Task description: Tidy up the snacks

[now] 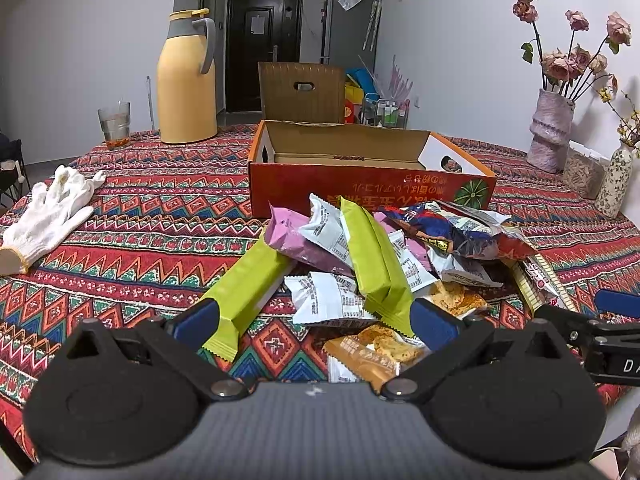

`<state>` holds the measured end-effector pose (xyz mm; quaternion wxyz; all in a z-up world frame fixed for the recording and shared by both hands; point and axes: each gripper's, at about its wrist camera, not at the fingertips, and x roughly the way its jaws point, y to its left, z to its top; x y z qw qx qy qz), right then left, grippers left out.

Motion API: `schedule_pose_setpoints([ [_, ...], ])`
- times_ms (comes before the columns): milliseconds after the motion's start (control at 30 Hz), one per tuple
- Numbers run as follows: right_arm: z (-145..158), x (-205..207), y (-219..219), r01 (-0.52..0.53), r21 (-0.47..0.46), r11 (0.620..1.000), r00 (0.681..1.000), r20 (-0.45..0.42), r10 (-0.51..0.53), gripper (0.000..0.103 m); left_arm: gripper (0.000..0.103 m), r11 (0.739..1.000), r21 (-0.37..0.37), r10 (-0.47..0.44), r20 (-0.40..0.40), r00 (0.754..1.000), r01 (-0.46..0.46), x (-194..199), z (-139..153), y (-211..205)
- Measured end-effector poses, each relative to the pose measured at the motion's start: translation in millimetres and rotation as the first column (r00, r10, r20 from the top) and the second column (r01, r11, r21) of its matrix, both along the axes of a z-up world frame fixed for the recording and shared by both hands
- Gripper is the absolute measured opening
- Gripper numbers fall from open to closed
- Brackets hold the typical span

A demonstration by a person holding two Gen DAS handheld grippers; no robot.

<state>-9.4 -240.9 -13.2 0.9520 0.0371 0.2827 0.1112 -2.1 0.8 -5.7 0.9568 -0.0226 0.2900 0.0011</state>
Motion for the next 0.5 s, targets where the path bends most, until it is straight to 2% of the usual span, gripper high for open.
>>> schedule_pose_setpoints([
  [500,0.2,-0.1,-0.1,0.0,0.0,1.0,1.0,-0.002,0.0,0.103,0.103,1.0,-0.001,0.0,-0.015,1.0,0.0,0.6,-3.9,1.0],
])
